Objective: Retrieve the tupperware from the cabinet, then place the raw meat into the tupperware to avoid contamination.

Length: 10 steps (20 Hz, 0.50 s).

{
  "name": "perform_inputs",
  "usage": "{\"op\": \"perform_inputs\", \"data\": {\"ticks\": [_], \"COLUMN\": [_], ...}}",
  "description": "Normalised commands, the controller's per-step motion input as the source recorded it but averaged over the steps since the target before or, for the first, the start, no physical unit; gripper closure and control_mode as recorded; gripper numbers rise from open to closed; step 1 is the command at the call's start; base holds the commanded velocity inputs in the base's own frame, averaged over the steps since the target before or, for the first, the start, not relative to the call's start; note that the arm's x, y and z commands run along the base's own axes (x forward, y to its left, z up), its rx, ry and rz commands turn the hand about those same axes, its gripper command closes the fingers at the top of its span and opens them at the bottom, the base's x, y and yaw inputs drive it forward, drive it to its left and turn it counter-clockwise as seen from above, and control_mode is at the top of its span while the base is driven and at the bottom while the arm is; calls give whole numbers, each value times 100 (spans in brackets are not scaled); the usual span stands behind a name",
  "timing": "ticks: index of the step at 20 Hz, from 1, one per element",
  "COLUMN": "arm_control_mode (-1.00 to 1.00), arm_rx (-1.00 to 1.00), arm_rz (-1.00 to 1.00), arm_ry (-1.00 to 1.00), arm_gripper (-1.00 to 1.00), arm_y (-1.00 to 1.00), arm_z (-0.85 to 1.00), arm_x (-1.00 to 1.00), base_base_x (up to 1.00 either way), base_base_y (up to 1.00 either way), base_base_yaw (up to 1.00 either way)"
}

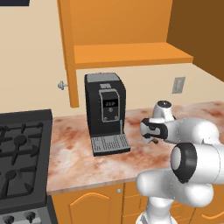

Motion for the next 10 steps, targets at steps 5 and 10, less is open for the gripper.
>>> {"op": "perform_inputs", "data": {"ticks": [5, 10], "arm_control_mode": [-100, -100], "arm_rx": [0, 0], "arm_rz": [0, 0], "arm_ry": [0, 0], "arm_gripper": [-100, -100], "arm_y": [-2, -6], "arm_z": [-21, -15], "arm_x": [9, 13], "base_base_x": [0, 0], "base_base_y": [0, 0], "base_base_yaw": [0, 0]}}
